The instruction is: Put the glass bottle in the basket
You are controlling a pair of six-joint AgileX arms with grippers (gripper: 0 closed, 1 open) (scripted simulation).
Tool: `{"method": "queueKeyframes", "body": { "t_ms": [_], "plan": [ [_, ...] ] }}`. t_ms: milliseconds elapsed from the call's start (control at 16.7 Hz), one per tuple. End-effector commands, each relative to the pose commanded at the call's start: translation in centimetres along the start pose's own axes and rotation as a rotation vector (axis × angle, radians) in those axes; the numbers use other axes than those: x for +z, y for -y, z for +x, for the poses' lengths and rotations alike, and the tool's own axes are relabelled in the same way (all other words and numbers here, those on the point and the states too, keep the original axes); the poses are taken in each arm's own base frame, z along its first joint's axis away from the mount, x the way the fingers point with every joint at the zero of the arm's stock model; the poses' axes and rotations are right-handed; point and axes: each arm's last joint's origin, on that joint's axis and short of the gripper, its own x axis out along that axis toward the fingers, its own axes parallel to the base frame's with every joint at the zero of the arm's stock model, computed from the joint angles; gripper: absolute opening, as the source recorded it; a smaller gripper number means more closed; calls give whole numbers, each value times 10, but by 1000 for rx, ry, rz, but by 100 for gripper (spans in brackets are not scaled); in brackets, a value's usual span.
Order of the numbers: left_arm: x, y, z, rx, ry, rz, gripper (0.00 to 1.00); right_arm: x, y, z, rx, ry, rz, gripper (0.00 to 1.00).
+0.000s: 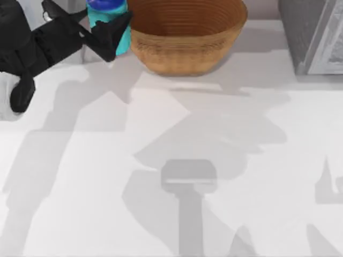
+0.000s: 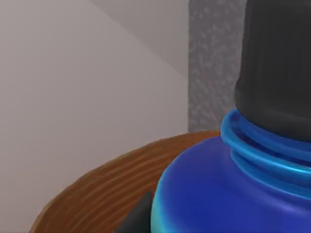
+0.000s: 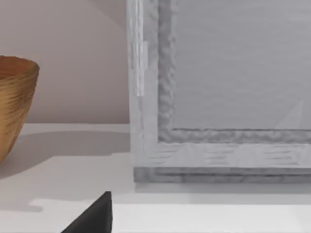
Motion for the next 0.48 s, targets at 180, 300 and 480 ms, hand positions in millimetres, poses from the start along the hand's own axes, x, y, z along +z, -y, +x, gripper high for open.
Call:
{"method": "queueKeyframes", "body": {
  "t_ms": [180,300,480],
  "plan": [
    [26,-10,46,-1,1,-4,0,0,0,0,0,0,0,100],
    [48,-12,73,1,7,-2,0,0,0,0,0,0,0,100],
    [70,-10,103,4,-11,-16,0,0,0,0,0,0,0,100]
  ]
}}
